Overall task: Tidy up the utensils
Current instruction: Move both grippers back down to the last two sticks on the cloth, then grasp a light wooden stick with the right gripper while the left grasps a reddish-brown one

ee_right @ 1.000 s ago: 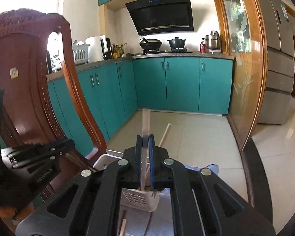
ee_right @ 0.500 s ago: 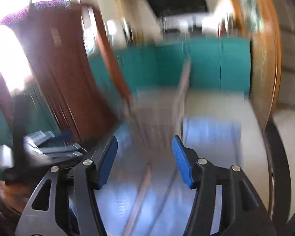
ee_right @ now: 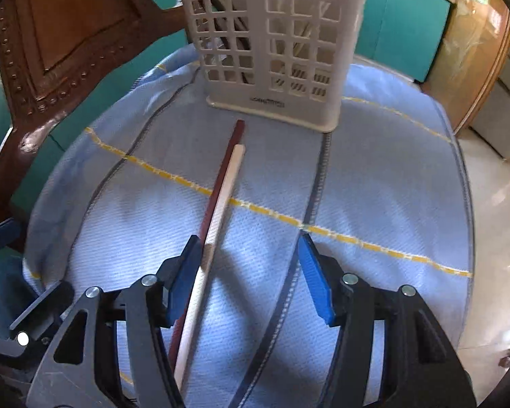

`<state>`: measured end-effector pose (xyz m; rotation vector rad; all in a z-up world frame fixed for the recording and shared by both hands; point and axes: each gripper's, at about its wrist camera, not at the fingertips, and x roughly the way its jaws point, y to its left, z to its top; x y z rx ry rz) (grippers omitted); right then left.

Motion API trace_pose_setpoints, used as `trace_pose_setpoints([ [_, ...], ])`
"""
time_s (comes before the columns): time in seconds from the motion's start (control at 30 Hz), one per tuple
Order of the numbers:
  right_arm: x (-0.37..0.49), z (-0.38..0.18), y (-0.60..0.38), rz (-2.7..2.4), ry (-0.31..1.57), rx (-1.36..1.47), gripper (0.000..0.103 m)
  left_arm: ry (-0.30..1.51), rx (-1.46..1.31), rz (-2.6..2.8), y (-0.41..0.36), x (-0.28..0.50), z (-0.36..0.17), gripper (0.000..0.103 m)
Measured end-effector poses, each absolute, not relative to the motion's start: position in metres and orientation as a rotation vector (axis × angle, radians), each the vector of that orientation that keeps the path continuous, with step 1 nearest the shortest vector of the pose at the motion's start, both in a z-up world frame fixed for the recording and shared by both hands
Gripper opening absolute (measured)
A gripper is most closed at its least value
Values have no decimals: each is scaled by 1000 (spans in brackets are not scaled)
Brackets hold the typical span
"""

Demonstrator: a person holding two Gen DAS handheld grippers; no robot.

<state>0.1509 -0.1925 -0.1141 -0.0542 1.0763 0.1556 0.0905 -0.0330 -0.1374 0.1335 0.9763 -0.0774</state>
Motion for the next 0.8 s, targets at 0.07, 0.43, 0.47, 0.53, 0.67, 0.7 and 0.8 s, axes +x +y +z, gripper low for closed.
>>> trace_pose_setpoints([
  [0.07,151,-117,-198,134,1089,-32,58,977,132,-77,-34,92,-138,87],
  [0.43,149,-118,-237,5,1086,-32,19,962,145,-85,-42,92,-137,87],
  [0.47,149,-117,-237,25,1089,-37,13,960,148,-87,-43,92,-137,87],
  [0.53,148,-117,-236,41,1092,-43,8,960,150,-88,-45,93,-136,87],
  [0.67,145,-115,-246,19,1085,-8,7,957,154,-93,-48,94,-135,87],
  [0.7,144,-115,-253,-8,1082,20,7,957,158,-94,-50,95,-135,87],
  [0.8,137,-113,-270,-60,1078,113,7,957,168,-100,-54,97,-135,88],
])
